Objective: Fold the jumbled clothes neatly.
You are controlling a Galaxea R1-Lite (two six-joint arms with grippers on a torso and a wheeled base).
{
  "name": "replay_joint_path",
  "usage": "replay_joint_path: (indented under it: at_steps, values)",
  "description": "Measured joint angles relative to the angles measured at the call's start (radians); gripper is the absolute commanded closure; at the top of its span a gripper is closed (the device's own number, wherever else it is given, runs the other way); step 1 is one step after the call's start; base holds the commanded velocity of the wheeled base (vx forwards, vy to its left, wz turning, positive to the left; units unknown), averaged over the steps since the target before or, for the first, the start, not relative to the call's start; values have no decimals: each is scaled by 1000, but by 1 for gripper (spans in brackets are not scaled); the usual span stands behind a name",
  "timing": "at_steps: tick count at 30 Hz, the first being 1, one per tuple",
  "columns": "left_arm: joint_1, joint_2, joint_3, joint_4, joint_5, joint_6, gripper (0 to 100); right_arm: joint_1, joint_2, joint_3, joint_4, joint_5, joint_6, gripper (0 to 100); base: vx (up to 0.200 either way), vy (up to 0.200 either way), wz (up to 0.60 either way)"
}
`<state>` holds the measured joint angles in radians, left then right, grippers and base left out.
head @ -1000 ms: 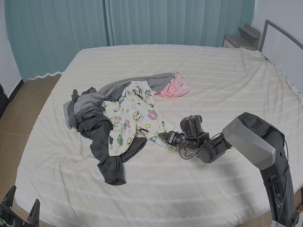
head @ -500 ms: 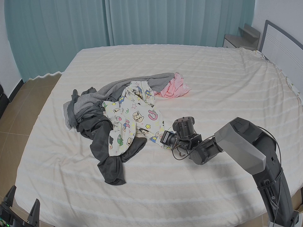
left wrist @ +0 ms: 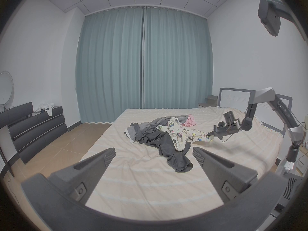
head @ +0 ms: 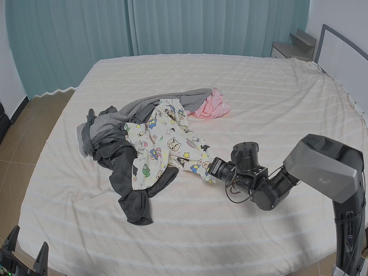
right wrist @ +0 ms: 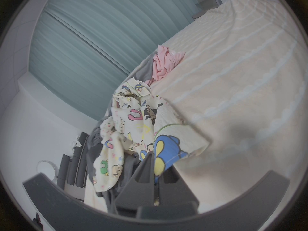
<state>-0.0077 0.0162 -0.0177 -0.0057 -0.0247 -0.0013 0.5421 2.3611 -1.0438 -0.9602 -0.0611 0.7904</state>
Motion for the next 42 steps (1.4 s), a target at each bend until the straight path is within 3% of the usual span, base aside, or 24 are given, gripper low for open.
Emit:
replay_joint_path:
  at_steps: [6,15,21,25,31,35,42]
  values:
    - [0,0,0,0,0,2,0,9,-203,287,-172,55,1,100,0,0,0]
    - [0,0,0,-1,-5,13,0,57,-529,484,-243,106,-50,100,0,0,0]
    - [0,0,0,-5,-26,60,0,119,-721,530,-196,131,-129,100,0,0,0]
    - [0,0,0,-9,-37,77,0,164,-839,530,-83,160,-171,100,0,0,0]
    - [-1,13,-41,-45,-45,17,0,195,-937,509,-17,174,-187,100,0,0,0]
    - [-9,81,-160,-61,-102,-2,0,201,-967,493,-7,185,-192,100,0,0,0]
    - [-75,352,-299,-41,-273,101,0,208,-989,456,4,219,-196,100,0,0,0]
